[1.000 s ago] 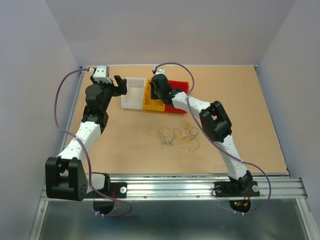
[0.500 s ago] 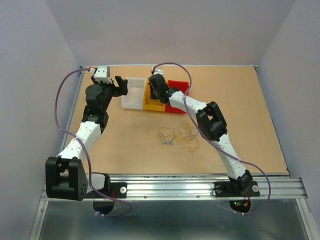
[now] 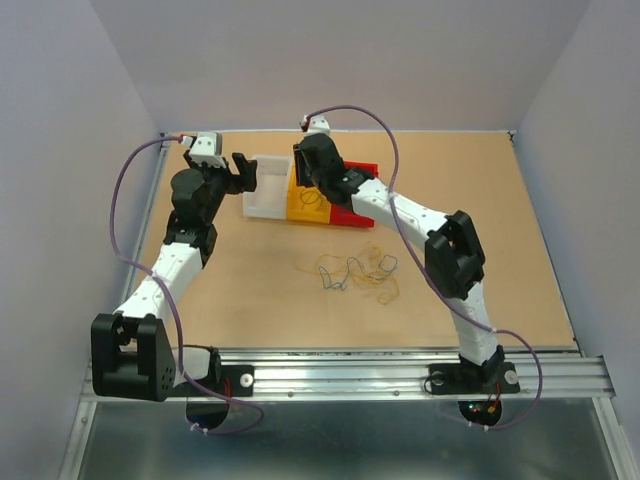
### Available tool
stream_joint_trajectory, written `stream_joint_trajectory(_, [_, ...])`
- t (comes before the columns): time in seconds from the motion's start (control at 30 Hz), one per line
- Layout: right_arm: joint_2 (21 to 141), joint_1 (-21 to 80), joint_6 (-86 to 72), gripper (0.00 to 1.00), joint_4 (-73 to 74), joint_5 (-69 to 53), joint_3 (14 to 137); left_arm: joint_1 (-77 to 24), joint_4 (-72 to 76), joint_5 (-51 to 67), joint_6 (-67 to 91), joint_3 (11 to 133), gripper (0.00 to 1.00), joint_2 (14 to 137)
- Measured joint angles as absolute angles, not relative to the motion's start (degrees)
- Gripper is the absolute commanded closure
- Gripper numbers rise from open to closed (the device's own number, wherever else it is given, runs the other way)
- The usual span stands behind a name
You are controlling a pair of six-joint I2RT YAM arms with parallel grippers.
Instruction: Untangle the cables
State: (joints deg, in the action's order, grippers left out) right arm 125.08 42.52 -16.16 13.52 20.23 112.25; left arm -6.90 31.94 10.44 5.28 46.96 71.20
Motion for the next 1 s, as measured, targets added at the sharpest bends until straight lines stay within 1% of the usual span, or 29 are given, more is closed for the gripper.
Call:
stream_joint_trajectory(0.13, [117.36, 43.29, -16.27, 0.56, 10.24, 21.98, 102.63, -6.92, 31.97, 12.14, 4.89, 46.96, 0.09, 71.20])
stream_joint_trajectory(0.2, [114.04, 43.31, -16.49, 0.52, 8.93, 22.81, 96.97, -7.01, 31.97, 13.61, 4.58, 46.98, 0.08, 71.26])
stream_joint_trajectory(0.3, [107.53, 43.20, -17.41, 0.44, 6.39, 24.75, 85.36, -8.12, 31.97, 15.53, 3.33, 47.22, 0.07, 71.88])
stream_joint_trajectory(0.4, [98.87, 43.16, -18.65, 0.40, 4.58, 27.46, 71.79, -12.34, 31.59, 17.91, 0.25, 47.66, 0.07, 72.86])
stream_joint_trajectory(0.47, [91.79, 43.13, -19.86, 0.41, 3.86, 29.56, 63.13, -16.12, 30.59, 19.53, -2.52, 48.38, 0.08, 73.63])
stream_joint_trajectory(0.63, [76.12, 43.11, -21.98, 0.47, 2.09, 31.66, 48.42, -26.63, 26.48, 21.67, -11.03, 50.02, 0.08, 75.07])
stream_joint_trajectory(0.7, [70.26, 43.11, -22.37, 0.47, 1.67, 31.18, 43.31, -30.85, 24.05, 23.03, -14.94, 50.78, 0.09, 76.09])
stream_joint_trajectory(0.8, [63.13, 43.11, -22.92, 0.46, 1.69, 30.26, 37.67, -34.52, 21.04, 24.43, -19.25, 52.36, 0.12, 78.59])
stream_joint_trajectory(1.0, [51.62, 43.11, -24.05, 0.46, 2.22, 30.81, 32.67, -40.03, 14.66, 24.58, -25.80, 55.05, 0.20, 85.73])
